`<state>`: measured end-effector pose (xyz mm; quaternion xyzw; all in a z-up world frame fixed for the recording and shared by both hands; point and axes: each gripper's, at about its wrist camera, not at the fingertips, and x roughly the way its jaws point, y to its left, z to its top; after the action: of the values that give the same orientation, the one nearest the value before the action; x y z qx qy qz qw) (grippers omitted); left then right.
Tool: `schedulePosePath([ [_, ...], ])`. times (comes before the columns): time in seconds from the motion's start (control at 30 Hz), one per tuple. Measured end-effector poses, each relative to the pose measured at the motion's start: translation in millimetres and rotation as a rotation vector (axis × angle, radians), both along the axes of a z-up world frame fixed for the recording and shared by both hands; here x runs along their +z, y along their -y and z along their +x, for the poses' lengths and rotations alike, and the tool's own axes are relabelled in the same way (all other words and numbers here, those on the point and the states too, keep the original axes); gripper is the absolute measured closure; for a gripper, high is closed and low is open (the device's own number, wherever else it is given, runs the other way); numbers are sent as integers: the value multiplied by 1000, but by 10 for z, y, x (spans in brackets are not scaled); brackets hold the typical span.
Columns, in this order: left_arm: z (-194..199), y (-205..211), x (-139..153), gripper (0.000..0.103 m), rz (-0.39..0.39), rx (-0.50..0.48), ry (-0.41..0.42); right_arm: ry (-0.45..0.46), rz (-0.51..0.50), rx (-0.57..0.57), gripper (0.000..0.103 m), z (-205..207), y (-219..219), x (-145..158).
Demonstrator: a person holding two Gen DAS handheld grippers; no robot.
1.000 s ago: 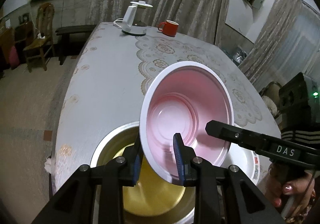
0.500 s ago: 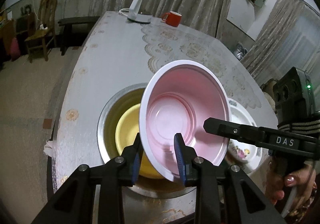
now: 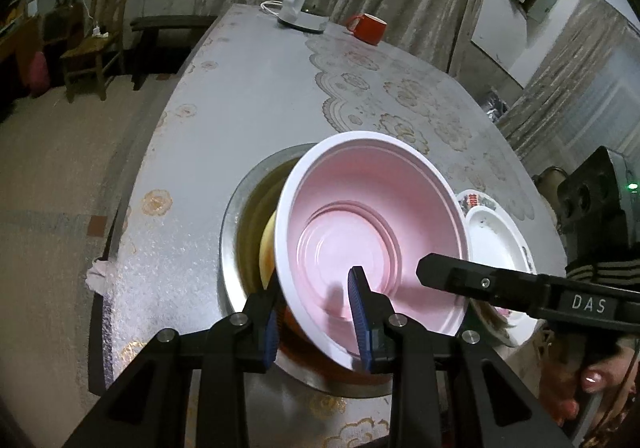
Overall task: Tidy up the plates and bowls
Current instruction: 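Lower the pink bowl into the yellow bowl and open both tools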
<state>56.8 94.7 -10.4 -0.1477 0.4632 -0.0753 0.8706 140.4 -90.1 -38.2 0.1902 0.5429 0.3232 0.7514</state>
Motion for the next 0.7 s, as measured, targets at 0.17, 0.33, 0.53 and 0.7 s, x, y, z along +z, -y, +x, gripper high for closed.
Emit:
schedulePosePath([
  [0.17,41,72,-21,73,43,-25,-8,-15,-27,-6,72,29,-20,-5],
  [0.33,99,115,-83,73,63,-34,-17,-10,-45,-24,71,6,-7,43],
  [0.53,154,104,-99,73,61,-21,-22,11,-41,-47,71,3,78,100],
  [0.7,94,38,15,69,48,-8,-1,0,-37,-48,69,-12,90,106],
])
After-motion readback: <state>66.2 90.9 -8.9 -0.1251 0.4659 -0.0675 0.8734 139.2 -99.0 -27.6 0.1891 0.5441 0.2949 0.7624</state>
